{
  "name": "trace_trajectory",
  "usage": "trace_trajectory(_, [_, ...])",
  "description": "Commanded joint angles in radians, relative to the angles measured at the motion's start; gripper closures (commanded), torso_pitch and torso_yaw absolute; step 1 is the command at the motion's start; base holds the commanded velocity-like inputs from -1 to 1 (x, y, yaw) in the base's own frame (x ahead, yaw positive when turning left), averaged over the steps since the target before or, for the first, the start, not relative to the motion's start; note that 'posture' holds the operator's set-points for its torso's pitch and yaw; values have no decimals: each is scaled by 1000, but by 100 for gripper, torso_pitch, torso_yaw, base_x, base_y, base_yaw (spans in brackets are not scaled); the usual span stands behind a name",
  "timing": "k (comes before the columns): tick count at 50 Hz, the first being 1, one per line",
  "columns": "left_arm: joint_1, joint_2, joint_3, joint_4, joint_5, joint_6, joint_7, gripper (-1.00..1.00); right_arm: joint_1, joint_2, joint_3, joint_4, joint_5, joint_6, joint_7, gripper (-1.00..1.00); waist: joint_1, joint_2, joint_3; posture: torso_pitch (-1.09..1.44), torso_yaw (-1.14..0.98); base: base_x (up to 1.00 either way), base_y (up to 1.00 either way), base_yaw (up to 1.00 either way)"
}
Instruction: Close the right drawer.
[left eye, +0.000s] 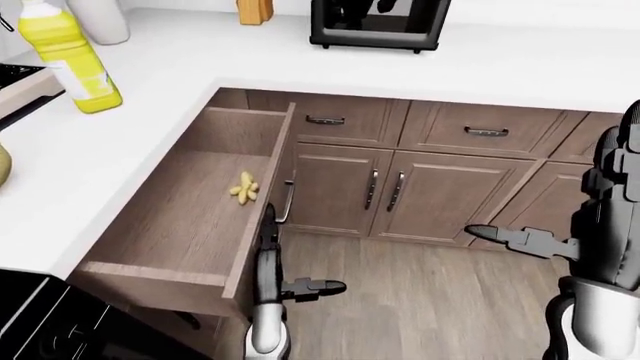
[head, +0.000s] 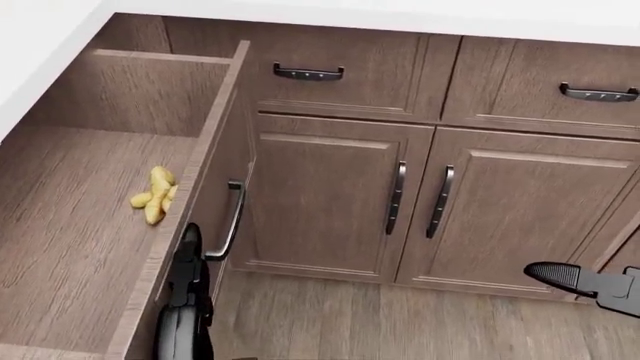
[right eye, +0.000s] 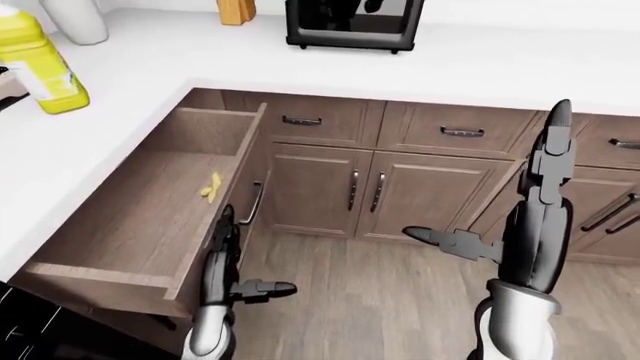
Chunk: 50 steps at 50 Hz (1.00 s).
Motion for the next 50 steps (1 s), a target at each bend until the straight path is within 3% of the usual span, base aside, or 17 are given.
trace_trajectory(1, [-11, -1, 26, -47, 0, -24, 29, -100, -11, -9, -7, -26, 1, -33, -9, -100, 4, -5, -13, 0, 0, 0, 0, 0])
trace_trajectory(50, [-89, -20, 122, 26, -27, -29, 172, -100, -13, -9, -2, -24, -5, -32, -8, -100, -6, -5, -13, 0, 0, 0, 0, 0])
